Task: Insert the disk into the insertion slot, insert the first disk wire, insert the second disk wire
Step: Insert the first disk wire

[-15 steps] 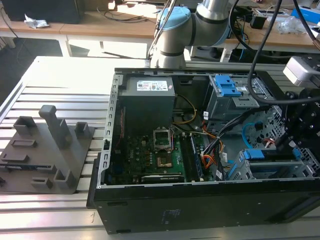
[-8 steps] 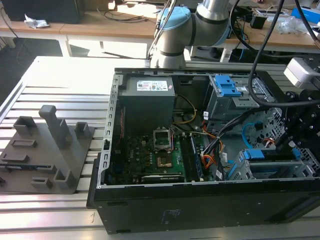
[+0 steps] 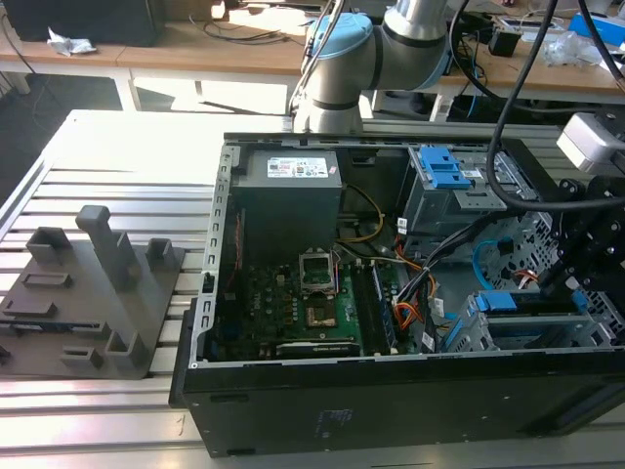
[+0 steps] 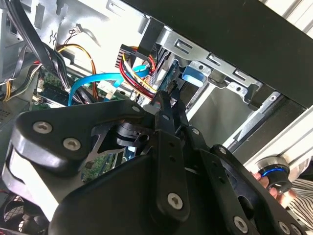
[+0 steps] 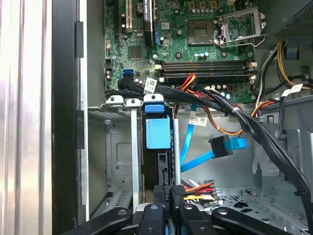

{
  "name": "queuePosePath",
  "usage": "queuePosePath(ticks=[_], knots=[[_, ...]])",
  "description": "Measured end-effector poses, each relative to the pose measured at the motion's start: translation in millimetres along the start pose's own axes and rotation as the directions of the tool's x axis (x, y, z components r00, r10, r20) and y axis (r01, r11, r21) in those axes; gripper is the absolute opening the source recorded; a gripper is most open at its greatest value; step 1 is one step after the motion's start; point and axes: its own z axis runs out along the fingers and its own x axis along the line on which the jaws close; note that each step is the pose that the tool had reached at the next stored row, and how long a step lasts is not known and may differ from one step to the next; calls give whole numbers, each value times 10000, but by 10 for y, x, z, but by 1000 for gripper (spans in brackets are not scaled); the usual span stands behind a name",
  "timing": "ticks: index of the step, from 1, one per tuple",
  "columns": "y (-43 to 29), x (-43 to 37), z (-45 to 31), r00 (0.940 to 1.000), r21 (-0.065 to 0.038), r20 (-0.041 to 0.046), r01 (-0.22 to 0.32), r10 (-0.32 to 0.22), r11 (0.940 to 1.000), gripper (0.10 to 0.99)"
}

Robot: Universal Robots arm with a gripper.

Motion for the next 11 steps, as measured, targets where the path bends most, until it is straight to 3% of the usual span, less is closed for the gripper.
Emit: queuePosePath(ticks=[11], knots=[[1,-11,-1,10000,0,41,2,-2,10000,173]])
